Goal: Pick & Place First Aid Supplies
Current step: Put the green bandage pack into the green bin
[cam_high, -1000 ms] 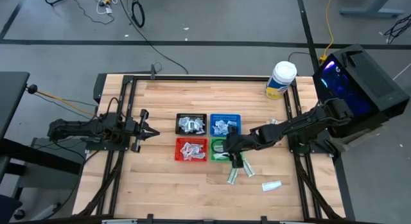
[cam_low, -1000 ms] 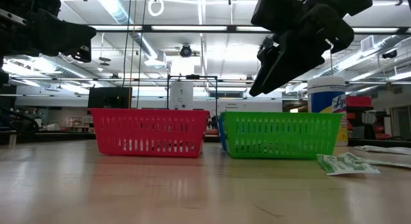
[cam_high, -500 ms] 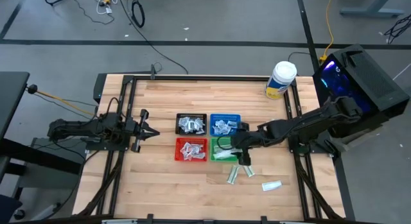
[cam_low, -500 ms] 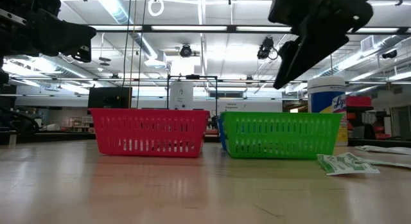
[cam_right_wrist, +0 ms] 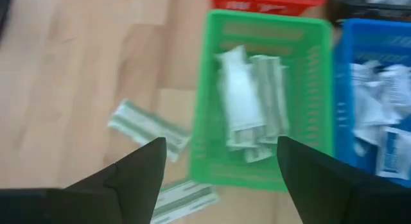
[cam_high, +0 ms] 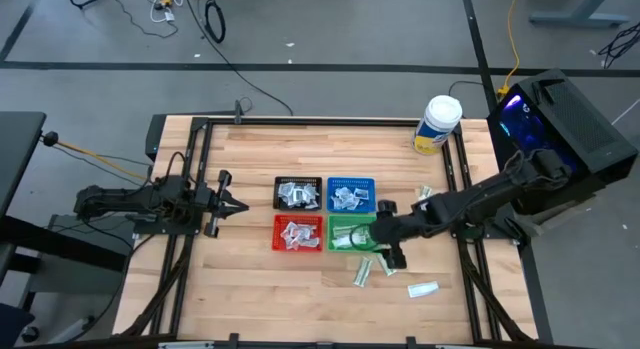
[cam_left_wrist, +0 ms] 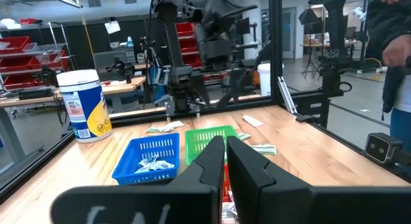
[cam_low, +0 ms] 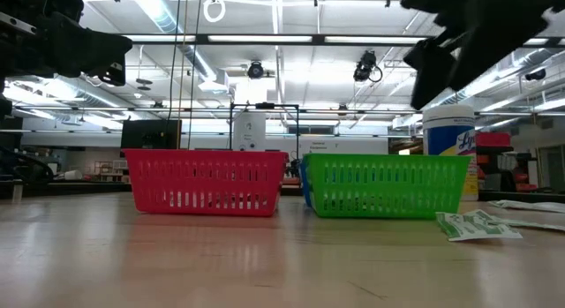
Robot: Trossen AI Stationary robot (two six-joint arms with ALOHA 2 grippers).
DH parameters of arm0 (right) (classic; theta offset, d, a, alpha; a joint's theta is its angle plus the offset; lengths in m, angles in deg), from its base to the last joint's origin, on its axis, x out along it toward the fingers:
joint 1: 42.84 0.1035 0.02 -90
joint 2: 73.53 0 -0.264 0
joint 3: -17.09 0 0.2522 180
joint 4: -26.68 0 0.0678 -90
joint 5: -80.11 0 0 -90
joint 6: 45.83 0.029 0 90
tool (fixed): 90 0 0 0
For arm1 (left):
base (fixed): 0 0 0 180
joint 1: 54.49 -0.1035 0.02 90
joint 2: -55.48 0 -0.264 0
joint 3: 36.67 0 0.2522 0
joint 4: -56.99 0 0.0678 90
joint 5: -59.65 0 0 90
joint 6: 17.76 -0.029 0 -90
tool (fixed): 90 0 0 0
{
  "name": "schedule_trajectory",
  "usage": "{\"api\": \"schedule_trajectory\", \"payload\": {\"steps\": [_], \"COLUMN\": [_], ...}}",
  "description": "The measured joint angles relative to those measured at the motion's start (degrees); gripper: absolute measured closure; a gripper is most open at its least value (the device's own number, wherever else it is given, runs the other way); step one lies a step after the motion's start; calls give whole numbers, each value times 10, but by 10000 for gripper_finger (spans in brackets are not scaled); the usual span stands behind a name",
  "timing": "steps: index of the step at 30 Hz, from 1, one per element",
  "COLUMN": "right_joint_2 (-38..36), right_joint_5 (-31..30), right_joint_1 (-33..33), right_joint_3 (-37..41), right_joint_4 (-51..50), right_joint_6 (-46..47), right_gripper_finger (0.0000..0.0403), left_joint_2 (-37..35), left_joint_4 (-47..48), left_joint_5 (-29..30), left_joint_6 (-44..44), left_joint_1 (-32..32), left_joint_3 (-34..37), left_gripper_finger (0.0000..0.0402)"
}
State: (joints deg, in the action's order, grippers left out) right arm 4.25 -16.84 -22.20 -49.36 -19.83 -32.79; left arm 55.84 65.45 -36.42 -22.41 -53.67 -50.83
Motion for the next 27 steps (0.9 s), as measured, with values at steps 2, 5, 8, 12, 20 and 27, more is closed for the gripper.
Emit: {"api": "schedule_trajectory", "payload": {"steps": [2, 5, 8, 12, 20, 27], "right_joint_2": [0, 0, 0, 0, 1, 11], "right_joint_5": [5, 4, 4, 5, 15, 16], "right_joint_1": [16, 42, 69, 105, 176, 236], "right_joint_3": [0, 0, 0, 0, 0, 0], "right_joint_4": [0, -1, -1, -1, -11, -30], "right_joint_6": [0, 0, -8, -28, -28, 53], "right_gripper_finger": [106, 106, 106, 106, 106, 106], "left_joint_2": [0, 0, 0, 0, 0, 0], "left_joint_4": [0, 0, 0, 0, 0, 0], "left_joint_5": [0, 0, 0, 0, 0, 0], "left_joint_6": [0, 0, 0, 0, 0, 0], "left_joint_1": [0, 0, 0, 0, 0, 0], "left_joint_3": [0, 0, 0, 0, 0, 0], "left_gripper_finger": [376, 376, 376, 376, 376, 376]}}
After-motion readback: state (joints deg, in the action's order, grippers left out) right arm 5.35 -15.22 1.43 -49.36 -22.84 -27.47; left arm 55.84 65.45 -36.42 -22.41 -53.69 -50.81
